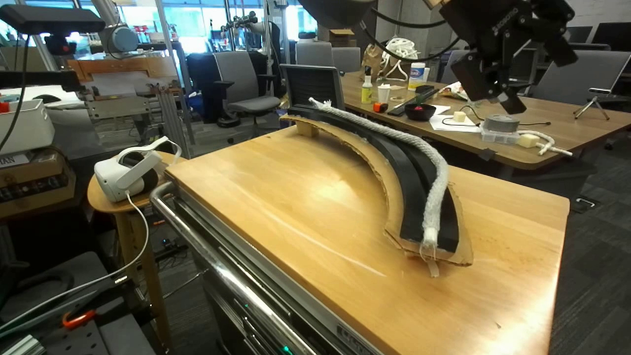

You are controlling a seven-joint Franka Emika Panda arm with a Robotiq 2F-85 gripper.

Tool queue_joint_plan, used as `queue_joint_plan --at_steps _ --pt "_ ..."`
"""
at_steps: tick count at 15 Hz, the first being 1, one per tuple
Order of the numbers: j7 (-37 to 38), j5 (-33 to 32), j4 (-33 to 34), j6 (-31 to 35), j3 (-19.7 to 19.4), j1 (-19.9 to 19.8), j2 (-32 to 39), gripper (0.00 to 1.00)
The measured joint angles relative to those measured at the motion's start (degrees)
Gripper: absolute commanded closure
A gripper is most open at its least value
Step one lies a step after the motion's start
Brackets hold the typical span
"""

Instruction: Place the rope on the platform

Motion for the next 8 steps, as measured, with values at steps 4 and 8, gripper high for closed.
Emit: queue_joint_plan --at_steps 4,8 --pt "2.48 -6.18 -3.32 -1.86 -0.88 0.20 -4.84 0.00" --pt "2.48 -6.11 -3.27 -1.81 -0.77 0.21 -3.73 0.00"
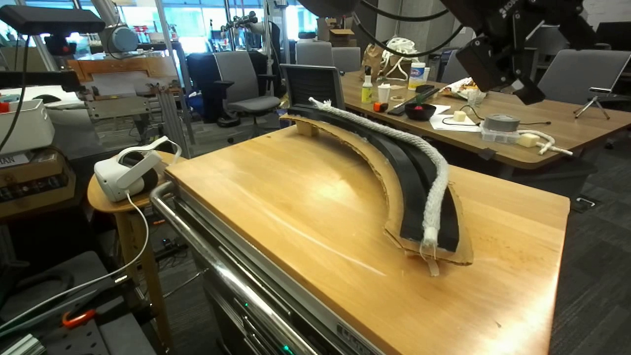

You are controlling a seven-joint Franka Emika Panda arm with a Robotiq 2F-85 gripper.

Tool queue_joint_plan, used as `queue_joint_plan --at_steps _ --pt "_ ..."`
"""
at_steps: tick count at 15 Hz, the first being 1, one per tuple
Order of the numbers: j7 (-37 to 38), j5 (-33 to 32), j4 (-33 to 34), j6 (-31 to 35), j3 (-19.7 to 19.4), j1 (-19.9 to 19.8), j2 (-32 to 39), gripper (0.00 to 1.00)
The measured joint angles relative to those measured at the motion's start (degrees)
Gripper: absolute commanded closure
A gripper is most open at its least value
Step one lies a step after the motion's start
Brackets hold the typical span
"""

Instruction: Place the rope on the platform

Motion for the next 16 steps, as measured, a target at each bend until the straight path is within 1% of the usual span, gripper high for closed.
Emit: queue_joint_plan --at_steps 2,3,4,6,8,14,16 --pt "-0.02 0.95 -0.11 -0.03 0.14 0.00 0.34 0.00" --pt "-0.25 3.40 -0.08 0.04 0.48 0.00 0.91 0.00" --pt "-1.30 7.51 -0.07 0.78 1.00 -0.03 1.56 0.00" --pt "-4.96 16.85 -0.01 2.53 2.43 -0.08 2.24 0.00" --pt "-10.01 26.72 0.14 2.76 5.20 -1.48 1.32 0.00" --pt "-29.35 56.29 0.00 2.01 16.40 -11.06 -6.53 0.00" --pt "-37.09 66.07 1.12 0.83 17.99 -11.89 -6.29 0.00"
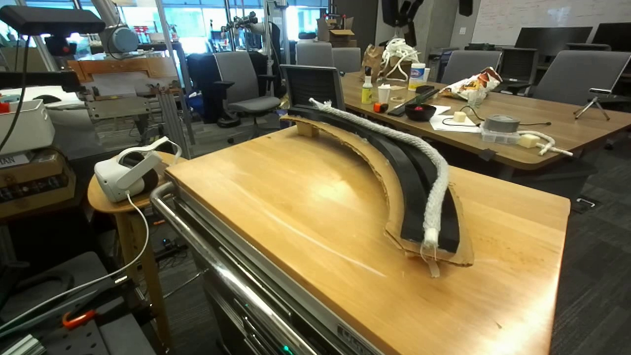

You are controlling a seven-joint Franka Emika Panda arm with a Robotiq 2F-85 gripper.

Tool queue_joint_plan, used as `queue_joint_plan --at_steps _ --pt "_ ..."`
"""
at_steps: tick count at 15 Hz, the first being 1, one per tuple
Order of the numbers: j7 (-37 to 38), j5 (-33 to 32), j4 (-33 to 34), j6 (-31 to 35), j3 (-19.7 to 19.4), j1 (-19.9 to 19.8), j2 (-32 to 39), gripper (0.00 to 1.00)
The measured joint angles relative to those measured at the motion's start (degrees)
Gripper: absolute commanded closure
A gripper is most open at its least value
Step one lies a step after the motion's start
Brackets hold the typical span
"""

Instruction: Place the rope on the platform

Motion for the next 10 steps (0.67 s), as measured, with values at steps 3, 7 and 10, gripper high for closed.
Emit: queue_joint_plan --at_steps 3,7,10 --pt "-12.40 12.24 2.17 -2.82 -1.70 2.40 3.27 0.00" --pt "-17.19 14.91 5.53 -7.07 -3.49 5.33 8.36 0.00" --pt "-17.21 14.55 5.50 -7.13 -5.29 6.74 8.73 0.00"
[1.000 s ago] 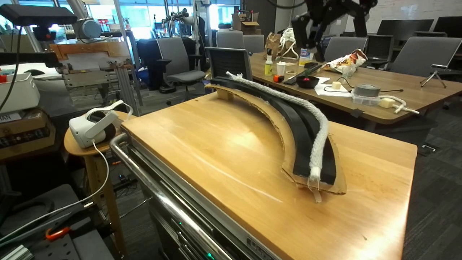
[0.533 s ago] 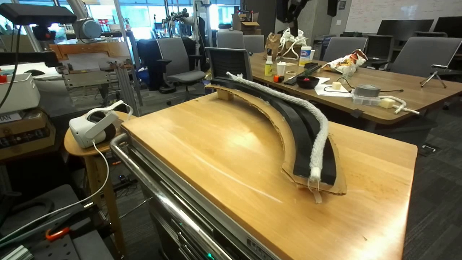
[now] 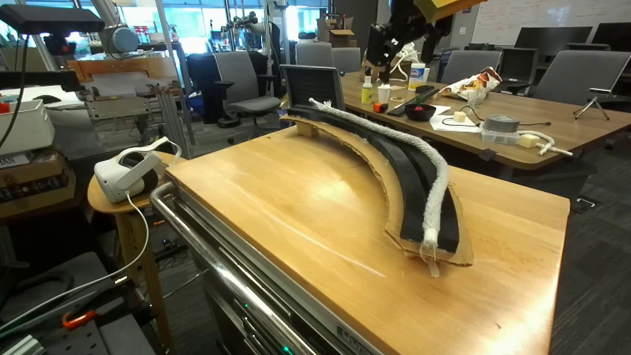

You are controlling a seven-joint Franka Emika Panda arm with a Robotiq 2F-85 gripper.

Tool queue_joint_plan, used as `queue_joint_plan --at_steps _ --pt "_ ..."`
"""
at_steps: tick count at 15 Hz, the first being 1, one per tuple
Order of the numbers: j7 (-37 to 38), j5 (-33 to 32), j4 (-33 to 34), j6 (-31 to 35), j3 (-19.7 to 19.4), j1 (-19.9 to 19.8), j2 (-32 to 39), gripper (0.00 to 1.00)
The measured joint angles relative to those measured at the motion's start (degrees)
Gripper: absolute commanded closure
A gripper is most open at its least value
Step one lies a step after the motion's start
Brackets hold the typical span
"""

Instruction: Place the rope on the platform

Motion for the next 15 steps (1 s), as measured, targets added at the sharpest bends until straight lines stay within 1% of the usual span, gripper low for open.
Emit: queue_joint_plan --at_steps 3,5,7,8,10,12,13,15 --pt "-0.14 0.87 -0.11 -0.11 -1.53 0.38 -1.09 0.00" --pt "-1.52 5.32 -0.98 -0.99 -2.19 0.31 -3.93 0.00" --pt "-2.35 9.96 -3.08 -2.16 -3.01 0.42 -8.66 0.00" --pt "-2.36 11.14 -4.42 -2.96 -3.63 0.66 -11.40 0.00" --pt "-1.59 10.92 -7.75 -3.59 -5.34 1.68 -17.09 0.00" --pt "0.29 7.87 -11.26 -2.77 -6.91 2.83 -22.21 0.00" --pt "0.99 6.43 -12.82 -2.09 -7.35 3.18 -24.16 0.00" --pt "1.29 5.71 -14.85 -1.39 -7.59 3.44 -26.16 0.00"
